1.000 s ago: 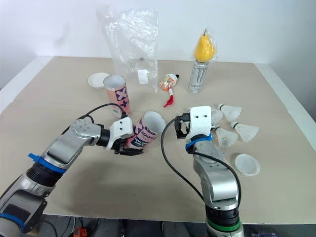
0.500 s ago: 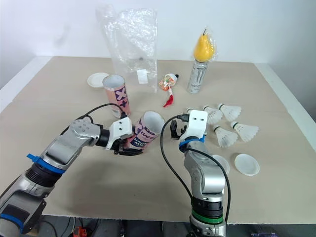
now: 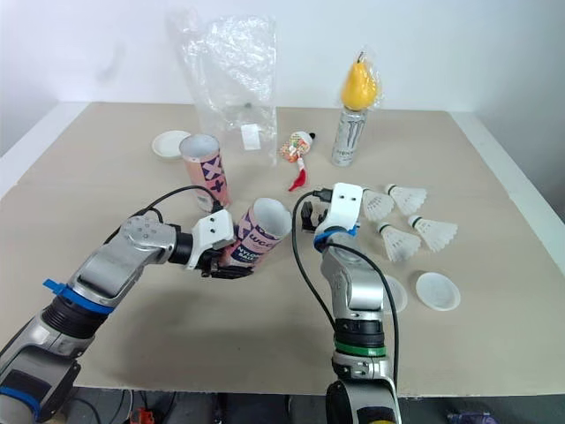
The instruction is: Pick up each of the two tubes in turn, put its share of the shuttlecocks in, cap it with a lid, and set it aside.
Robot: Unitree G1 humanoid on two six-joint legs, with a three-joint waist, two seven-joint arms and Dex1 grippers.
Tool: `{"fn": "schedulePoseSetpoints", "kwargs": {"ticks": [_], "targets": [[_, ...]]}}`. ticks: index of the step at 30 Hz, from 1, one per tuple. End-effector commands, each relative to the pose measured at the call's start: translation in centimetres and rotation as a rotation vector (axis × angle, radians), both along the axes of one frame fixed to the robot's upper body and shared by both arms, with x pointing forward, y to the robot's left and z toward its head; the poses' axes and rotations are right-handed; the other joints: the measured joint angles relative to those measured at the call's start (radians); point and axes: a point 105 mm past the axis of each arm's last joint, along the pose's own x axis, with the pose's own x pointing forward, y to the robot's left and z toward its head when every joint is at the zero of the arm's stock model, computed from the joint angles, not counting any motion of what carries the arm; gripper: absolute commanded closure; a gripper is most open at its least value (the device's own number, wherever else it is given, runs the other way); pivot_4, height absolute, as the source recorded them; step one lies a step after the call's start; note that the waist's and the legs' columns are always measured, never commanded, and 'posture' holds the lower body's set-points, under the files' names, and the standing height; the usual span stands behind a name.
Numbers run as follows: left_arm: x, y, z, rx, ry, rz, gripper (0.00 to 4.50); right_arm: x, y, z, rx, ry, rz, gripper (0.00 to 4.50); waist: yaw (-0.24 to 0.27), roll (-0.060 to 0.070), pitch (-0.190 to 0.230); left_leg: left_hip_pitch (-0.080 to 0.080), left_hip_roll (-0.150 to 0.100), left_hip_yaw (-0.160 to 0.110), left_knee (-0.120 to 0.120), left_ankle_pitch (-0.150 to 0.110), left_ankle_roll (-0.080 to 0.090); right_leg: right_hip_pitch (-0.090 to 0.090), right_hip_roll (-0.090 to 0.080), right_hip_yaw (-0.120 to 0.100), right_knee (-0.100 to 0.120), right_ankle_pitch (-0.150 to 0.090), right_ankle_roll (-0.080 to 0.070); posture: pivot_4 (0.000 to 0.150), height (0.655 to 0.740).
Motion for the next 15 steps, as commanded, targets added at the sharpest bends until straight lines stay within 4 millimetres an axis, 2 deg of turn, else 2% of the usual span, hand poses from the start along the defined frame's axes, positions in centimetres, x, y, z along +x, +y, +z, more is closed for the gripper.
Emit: {"fn": "schedulePoseSetpoints", "kwargs": {"ticks": [1, 6, 9, 12, 14, 15], "targets": [[0.21, 0.95, -0.74, 0.027, 0.019, 0.049, 1.51, 0.76, -0.54, 1.74, -0.003, -0.071, -0.023, 0.03, 0.0, 0.0, 0.0, 0.0, 0.0, 0.0, 0.0, 0.0, 0.0, 0.0, 0.0, 0.0, 0.0, 0.0, 0.0, 0.15, 0.74], [0.16, 0.89, -0.78, 0.027, 0.019, 0.051, 1.51, 1.12, -0.91, 1.6, -0.003, -0.074, -0.035, 0.03, -0.001, 0.0, 0.0, 0.0, 0.0, 0.0, 0.0, 0.0, 0.0, 0.0, 0.0, 0.0, 0.0, 0.0, -0.001, 0.15, 0.74], [0.13, 0.86, -0.78, 0.025, 0.021, 0.054, 1.51, 1.3, -0.98, 1.54, -0.006, -0.076, -0.044, 1.35, -0.001, 0.0, 0.0, 0.0, 0.0, 0.0, 0.0, 0.0, 0.0, 0.0, 0.0, 0.0, 0.0, 0.0, -0.001, 0.15, 0.74], [0.14, 0.83, -0.77, 0.024, 0.021, 0.055, 1.51, 1.49, -0.72, 1.51, -0.01, -0.076, -0.041, 2.97, -0.001, 0.0, 0.0, 0.0, 0.0, 0.0, 0.0, 0.0, 0.0, 0.0, 0.0, 0.0, 0.0, 0.0, -0.001, 0.15, 0.74], [0.17, 0.78, -0.71, 0.021, 0.021, 0.055, 1.51, 1.6, -0.68, 1.48, -0.014, -0.076, -0.04, 3.6, -0.001, 0.0, 0.0, 0.0, 0.0, 0.0, 0.0, 0.0, 0.0, 0.0, 0.0, 0.0, 0.0, 0.0, -0.001, 0.15, 0.74], [0.19, 0.77, -0.7, 0.021, 0.02, 0.056, 1.51, 1.66, -0.68, 1.5, -0.016, -0.076, -0.04, 4.2, -0.001, 0.0, 0.0, 0.0, 0.0, 0.0, 0.0, 0.0, 0.0, 0.0, 0.0, 0.0, 0.0, 0.0, -0.001, 0.15, 0.74]]}}
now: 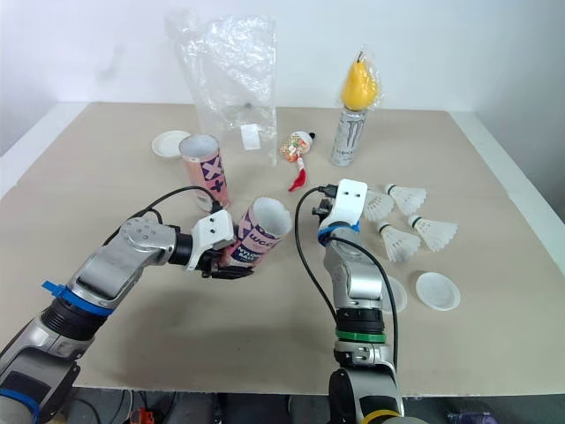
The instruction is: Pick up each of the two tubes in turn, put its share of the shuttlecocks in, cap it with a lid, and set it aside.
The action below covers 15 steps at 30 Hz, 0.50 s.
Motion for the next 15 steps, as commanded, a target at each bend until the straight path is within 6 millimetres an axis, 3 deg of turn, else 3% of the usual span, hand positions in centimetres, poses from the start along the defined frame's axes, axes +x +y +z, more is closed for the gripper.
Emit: {"fn": "schedulePoseSetpoints", "kwargs": {"ticks": [1, 9, 15], "targets": [[0.3, 0.7, -0.7, 0.026, 0.016, 0.044, 1.51, 0.5, 0.2, 2.0, -0.008, -0.07, 0.003, 4.45, 0.0, 0.0, 0.0, 0.0, 0.0, 0.0, 0.0, 0.0, 0.0, 0.0, 0.0, 0.0, 0.0, 0.0, 0.0, 0.15, 0.74], [0.4, 0.8, -0.6, 0.022, 0.012, 0.049, 1.51, 0.6, 0.8, 2.6, -0.014, -0.086, 0.023, 4.45, 0.0, 0.0, 0.0, 0.0, 0.0, 0.0, 0.0, 0.0, 0.0, 0.0, 0.0, 0.0, 0.0, 0.0, 0.0, 0.15, 0.74], [0.5, 0.7, -0.6, 0.018, 0.009, 0.049, 1.51, -0.9, 1.4, 8.5, -0.126, -0.302, 0.207, 4.45, 0.0, 0.002, 0.001, -0.001, 0.0, 0.0, 0.0, 0.0, 0.0, 0.0, 0.0, 0.0, 0.0, 0.0, 0.001, 0.15, 0.74]]}}
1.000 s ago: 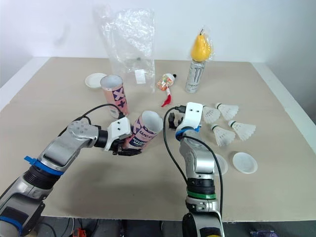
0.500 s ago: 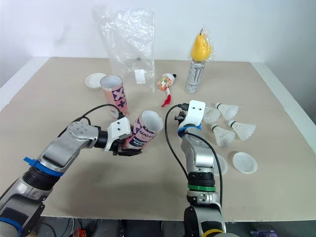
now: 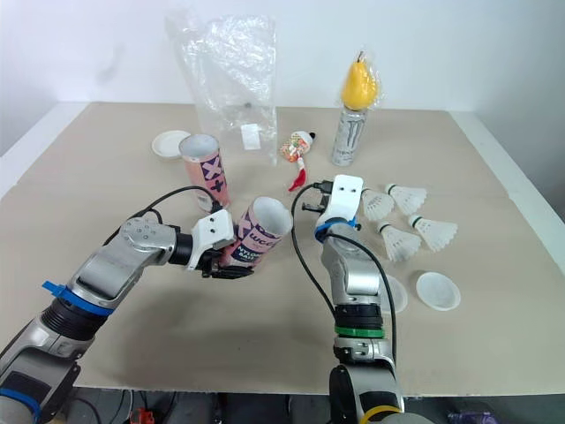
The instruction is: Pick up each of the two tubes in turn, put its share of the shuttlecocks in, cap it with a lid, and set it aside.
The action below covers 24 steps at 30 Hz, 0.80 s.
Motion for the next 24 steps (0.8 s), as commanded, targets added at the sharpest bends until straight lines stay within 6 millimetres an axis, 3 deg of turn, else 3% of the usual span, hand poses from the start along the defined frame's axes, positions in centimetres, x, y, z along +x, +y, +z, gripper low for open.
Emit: {"fn": "schedulePoseSetpoints", "kwargs": {"ticks": [1, 5, 9, 12, 18, 24], "targets": [[0.4, 0.7, -0.6, 0.02, 0.009, 0.044, 1.51, -1.9, 0.6, 7.8, -0.138, -0.292, 0.197, 4.45, 0.001, 0.001, 0.001, 0.0, 0.0, 0.0, 0.0, 0.0, 0.0, 0.0, 0.0, 0.0, 0.0, 0.0, 0.0, 0.15, 0.74], [0.5, 0.5, -0.6, 0.003, 0.018, 0.036, 1.51, -6.2, 0.0, 12.2, -0.521, -0.508, 0.505, 4.45, 0.005, 0.004, 0.003, -0.001, -0.002, 0.0, 0.0, 0.0, 0.0, 0.001, -0.002, 0.0, -0.002, -0.001, 0.002, 0.15, 0.74], [0.4, 0.3, -0.5, -0.01, 0.032, 0.021, 1.51, -11.6, 0.2, 13.0, -0.853, -0.586, 0.931, 4.45, 0.005, 0.004, 0.003, 0.0, -0.002, 0.0, -0.001, 0.0, 0.0, 0.002, -0.002, 0.0, -0.003, -0.003, 0.003, 0.15, 0.74], [0.5, 0.2, -0.5, -0.011, 0.039, 0.009, 1.51, -14.2, 0.5, 12.8, -0.986, -0.601, 1.148, 4.45, 0.004, 0.004, 0.003, 0.001, -0.002, 0.0, -0.001, 0.0, 0.001, 0.003, -0.001, 0.0, -0.003, -0.003, 0.002, 0.15, 0.74], [0.6, -0.2, -0.3, -0.013, 0.039, -0.01, 1.51, -14.4, 1.6, 13.1, -1.112, -0.642, 1.255, 4.45, 0.003, 0.003, 0.004, 0.002, -0.002, 0.0, 0.002, 0.0, 0.001, 0.004, -0.002, 0.0, -0.003, -0.001, 0.002, 0.15, 0.74], [0.6, -0.6, -0.3, -0.014, 0.032, -0.019, 1.51, -12.7, 1.8, 11.1, -1.248, -0.592, 1.304, 4.45, 0.01, 0.003, 0.004, 0.001, -0.003, 0.0, 0.002, 0.0, 0.001, 0.003, -0.003, 0.0, -0.003, -0.002, 0.003, 0.15, 0.74]]}}
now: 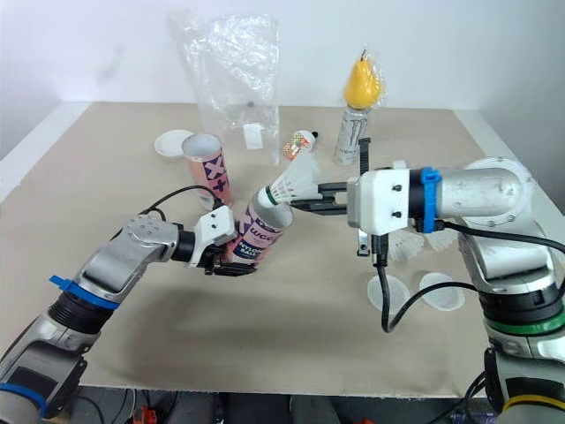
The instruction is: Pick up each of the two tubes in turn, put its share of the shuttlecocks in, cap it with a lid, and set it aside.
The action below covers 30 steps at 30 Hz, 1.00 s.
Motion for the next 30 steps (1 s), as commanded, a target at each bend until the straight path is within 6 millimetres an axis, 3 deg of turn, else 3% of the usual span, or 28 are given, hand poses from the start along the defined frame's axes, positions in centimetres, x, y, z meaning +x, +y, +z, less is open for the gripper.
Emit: {"fn": "schedulePoseSetpoints", "kwargs": {"ticks": [1, 10, 13, 16, 21, 22, 27, 30], "targets": [[0.1, -0.1, -0.2, 0.025, -0.004, -0.001, 1.51, 0.6, 0.0, -0.3, -0.065, -0.053, 0.01, 4.45, 0.005, 0.0, 0.0, 0.0, 0.0, 0.0, 0.0, 0.0, 0.0, 0.0, 0.0, 0.0, 0.0, 0.0, 0.0, 0.15, 0.74], [0.0, 0.0, -0.3, 0.024, -0.007, 0.013, 1.51, 1.4, 0.9, -1.0, -0.095, -0.044, 0.053, 4.45, 0.019, 0.001, 0.001, 0.0, 0.0, 0.0, 0.0, 0.0, 0.0, -0.001, 0.0, 0.0, 0.0, 0.0, 0.0, 0.15, 0.74], [0.0, 0.1, -0.4, 0.025, -0.006, 0.021, 1.51, 1.2, 1.0, -0.9, -0.095, -0.033, 0.071, 3.51, 0.02, 0.001, 0.001, 0.0, 0.0, 0.0, -0.001, 0.0, 0.0, -0.001, 0.0, 0.0, 0.0, 0.0, -0.001, 0.15, 0.74], [0.1, 0.1, -0.4, 0.026, -0.006, 0.024, 1.51, 1.1, 0.8, -0.7, -0.085, -0.025, 0.073, 2.16, 0.02, 0.001, 0.001, 0.0, 0.0, 0.0, 0.0, 0.0, 0.0, 0.0, 0.0, 0.0, 0.0, 0.0, -0.002, 0.15, 0.74], [0.2, 0.0, -0.4, 0.023, -0.005, 0.025, 1.51, 0.9, 0.4, 0.1, -0.018, 0.008, 0.061, 0.36, 0.02, 0.002, 0.001, 0.0, 0.0, 0.0, 0.0, 0.0, 0.0, 0.0, 0.0, 0.0, 0.0, 0.001, -0.002, 0.15, 0.74], [0.1, -0.1, -0.4, 0.023, -0.004, 0.023, 1.51, 0.9, 0.3, 0.6, 0.028, 0.031, 0.043, 0.17, 0.02, 0.001, 0.001, 0.0, 0.0, 0.0, 0.0, 0.0, 0.0, 0.0, 0.0, 0.0, 0.001, 0.001, -0.002, 0.15, 0.74], [0.0, -0.1, -0.5, 0.028, -0.003, 0.014, 1.51, 1.6, -1.5, 2.5, 0.295, 0.181, -0.126, 0.17, 0.021, 0.001, 0.001, 0.0, 0.0, 0.0, 0.0, 0.0, 0.0, 0.0, 0.0, 0.0, 0.001, 0.003, -0.005, 0.15, 0.74], [-0.1, -0.2, -0.5, 0.035, -0.007, -0.003, 1.51, 2.6, -4.1, 3.0, 0.631, 0.318, -0.383, 0.17, 0.022, 0.001, 0.001, 0.0, 0.0, -0.001, 0.0, 0.0, 0.0, 0.0, 0.0, -0.001, 0.001, 0.003, -0.006, 0.15, 0.74]]}}
